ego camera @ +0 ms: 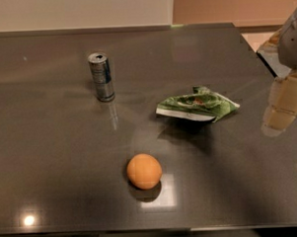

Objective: Pick green jalapeno chip bag

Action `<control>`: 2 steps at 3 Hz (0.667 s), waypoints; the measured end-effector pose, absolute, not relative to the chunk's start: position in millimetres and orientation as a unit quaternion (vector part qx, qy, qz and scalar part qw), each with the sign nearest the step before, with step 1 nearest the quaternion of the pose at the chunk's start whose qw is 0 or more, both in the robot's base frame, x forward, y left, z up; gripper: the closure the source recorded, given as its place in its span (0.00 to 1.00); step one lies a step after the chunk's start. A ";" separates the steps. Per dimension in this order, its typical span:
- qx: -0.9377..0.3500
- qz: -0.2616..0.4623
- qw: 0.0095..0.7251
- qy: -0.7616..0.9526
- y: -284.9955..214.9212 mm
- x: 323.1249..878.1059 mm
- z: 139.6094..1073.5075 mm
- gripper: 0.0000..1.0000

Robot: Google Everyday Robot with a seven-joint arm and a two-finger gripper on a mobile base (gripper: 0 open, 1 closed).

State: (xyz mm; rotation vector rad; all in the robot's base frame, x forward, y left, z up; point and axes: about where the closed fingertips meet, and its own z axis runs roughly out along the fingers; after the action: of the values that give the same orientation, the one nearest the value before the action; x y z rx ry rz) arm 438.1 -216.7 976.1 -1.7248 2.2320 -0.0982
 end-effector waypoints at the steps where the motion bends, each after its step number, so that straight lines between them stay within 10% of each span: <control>1: -0.603 -0.034 0.159 0.781 -216.6 438.2 976.2 0.00; 2: -0.612 -0.027 0.171 0.772 -212.6 445.4 971.3 0.00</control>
Offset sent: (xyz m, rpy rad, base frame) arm 0.0174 0.0083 -0.0174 0.0572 -0.0052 0.0677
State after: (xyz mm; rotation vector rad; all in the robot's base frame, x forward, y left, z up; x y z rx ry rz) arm 445.4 -212.6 971.3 -1.7376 2.1916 -0.0753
